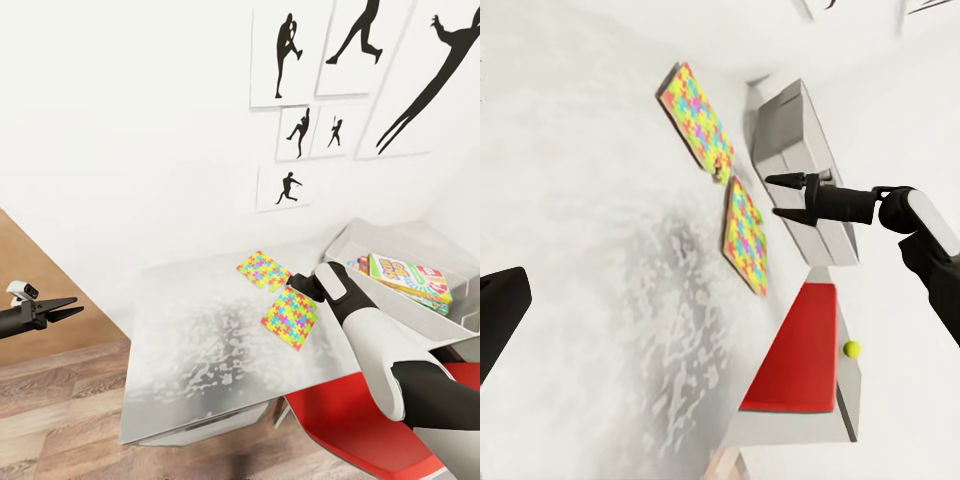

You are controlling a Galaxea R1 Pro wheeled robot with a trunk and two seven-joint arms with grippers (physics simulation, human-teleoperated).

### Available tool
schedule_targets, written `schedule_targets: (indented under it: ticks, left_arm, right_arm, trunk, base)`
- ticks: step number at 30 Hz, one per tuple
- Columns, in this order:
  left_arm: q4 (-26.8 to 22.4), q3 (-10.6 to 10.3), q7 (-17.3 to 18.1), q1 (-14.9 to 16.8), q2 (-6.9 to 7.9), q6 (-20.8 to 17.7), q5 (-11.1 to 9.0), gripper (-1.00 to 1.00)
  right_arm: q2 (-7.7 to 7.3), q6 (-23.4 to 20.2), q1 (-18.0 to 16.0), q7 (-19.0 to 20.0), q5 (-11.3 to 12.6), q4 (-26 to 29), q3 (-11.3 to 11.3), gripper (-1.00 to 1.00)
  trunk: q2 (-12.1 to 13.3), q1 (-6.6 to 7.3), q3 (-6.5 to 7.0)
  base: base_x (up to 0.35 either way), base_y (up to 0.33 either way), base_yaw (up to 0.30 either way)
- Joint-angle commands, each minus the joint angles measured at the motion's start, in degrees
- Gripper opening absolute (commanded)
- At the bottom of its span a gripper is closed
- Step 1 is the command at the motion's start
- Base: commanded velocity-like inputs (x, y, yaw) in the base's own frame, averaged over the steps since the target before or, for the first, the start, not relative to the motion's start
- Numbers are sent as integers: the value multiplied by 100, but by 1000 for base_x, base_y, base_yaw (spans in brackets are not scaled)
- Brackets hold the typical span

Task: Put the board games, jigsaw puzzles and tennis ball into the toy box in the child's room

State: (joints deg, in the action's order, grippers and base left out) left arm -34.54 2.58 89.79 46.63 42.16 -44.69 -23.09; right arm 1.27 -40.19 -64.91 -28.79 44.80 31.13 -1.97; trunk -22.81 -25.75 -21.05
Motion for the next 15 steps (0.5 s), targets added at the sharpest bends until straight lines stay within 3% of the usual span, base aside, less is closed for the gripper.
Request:
schedule_targets:
  ticks: [1,15]
  left_arm:
    - [0,-6,21,4,2,-60,-3,100]
    - [0,-5,21,4,2,-60,-3,100]
  right_arm:
    - [-1,-6,-4,-56,60,7,-21,100]
    - [10,-6,-4,-57,62,1,-27,100]
  trunk:
    - [-11,-3,-20]
    - [-11,-3,-150]
  base:
    - [0,0,0]
    - [0,0,0]
